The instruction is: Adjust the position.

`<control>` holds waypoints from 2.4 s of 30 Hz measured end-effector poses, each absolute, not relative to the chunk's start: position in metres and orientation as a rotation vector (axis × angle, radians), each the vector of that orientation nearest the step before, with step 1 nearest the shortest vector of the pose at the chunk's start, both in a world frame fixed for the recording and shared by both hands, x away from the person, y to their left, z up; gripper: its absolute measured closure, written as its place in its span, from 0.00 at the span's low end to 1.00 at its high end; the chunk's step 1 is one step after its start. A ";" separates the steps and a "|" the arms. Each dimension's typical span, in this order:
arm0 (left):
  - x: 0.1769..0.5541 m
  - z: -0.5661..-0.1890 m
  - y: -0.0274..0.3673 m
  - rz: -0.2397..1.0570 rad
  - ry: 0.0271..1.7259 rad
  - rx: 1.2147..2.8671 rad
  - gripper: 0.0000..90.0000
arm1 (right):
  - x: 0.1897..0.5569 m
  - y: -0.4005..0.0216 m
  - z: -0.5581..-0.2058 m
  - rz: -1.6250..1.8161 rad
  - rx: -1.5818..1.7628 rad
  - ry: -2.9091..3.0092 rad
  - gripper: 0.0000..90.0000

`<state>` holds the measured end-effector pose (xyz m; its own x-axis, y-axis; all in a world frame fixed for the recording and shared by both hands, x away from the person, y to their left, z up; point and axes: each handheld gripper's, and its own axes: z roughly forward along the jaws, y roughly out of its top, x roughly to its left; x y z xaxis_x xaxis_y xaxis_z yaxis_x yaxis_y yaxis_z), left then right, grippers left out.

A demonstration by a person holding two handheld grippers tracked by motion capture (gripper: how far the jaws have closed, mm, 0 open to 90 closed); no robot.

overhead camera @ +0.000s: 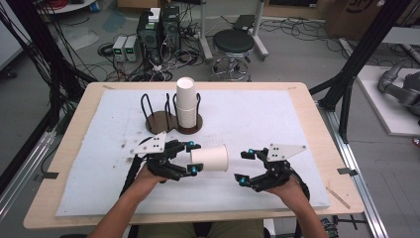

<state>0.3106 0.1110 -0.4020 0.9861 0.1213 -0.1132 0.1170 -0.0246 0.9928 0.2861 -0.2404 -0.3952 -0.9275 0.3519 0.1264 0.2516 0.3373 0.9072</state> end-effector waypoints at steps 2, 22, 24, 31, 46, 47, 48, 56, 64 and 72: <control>0.310 -0.403 0.109 -0.004 0.178 1.600 0.40 | 0.286 -0.237 -0.396 1.670 0.559 2.510 0.22; 0.303 -0.402 0.097 -0.077 0.096 1.571 0.40 | 0.291 -0.217 -0.395 1.873 0.447 2.562 0.25; 0.303 -0.402 0.097 -0.068 0.097 1.573 0.40 | 0.291 -0.218 -0.394 1.865 0.435 2.563 0.27; 0.302 -0.403 0.095 -0.061 0.106 1.603 0.40 | 0.290 -0.221 -0.389 1.836 0.400 2.549 0.32; 0.300 -0.383 0.103 0.044 0.231 1.783 0.17 | 0.295 -0.210 -0.362 1.493 0.324 2.664 0.34; 0.301 -0.382 0.104 0.049 0.226 1.802 0.17 | 0.296 -0.208 -0.359 1.461 0.312 2.676 0.34; 0.300 -0.381 0.104 0.051 0.230 1.815 0.17 | 0.296 -0.206 -0.356 1.431 0.299 2.691 0.34; 0.301 -0.380 0.106 0.065 0.206 1.903 0.17 | 0.301 -0.186 -0.342 1.228 0.207 2.768 0.34; 0.301 -0.384 0.102 0.073 0.205 2.004 0.18 | 0.302 -0.172 -0.337 1.086 0.171 2.808 0.34; 0.301 -0.388 0.097 0.047 0.175 2.063 0.21 | 0.301 -0.164 -0.340 0.989 0.144 2.838 0.34</control>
